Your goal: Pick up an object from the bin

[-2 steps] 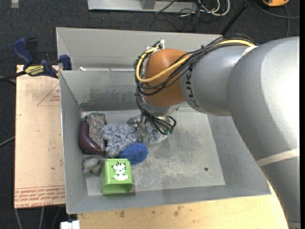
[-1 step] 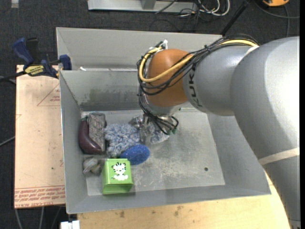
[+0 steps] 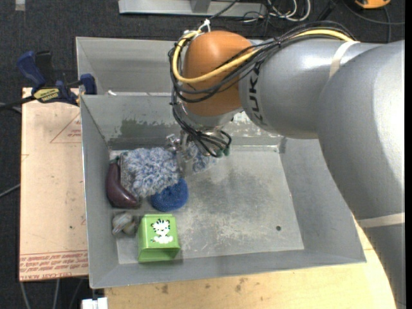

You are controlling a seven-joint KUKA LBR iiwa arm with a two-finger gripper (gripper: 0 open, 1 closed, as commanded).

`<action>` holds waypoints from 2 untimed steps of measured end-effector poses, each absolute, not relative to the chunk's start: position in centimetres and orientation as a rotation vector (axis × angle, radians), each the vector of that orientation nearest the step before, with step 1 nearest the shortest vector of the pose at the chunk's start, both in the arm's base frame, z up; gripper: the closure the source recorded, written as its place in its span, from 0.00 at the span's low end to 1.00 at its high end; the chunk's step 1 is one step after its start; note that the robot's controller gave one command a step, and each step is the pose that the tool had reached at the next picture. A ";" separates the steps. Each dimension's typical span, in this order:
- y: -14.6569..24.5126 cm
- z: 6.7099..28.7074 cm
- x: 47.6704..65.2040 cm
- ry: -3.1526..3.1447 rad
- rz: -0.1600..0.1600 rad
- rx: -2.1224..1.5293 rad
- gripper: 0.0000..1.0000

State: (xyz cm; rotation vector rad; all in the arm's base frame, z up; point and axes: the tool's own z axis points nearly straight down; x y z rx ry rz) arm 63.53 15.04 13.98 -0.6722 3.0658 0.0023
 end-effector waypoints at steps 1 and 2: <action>15.0 14.0 63.5 3.066 0.002 -0.673 1.00; 16.4 25.3 62.9 3.056 0.002 -0.711 1.00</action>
Offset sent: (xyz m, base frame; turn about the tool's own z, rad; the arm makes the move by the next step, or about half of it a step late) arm -0.0071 0.0132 0.1126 -0.0271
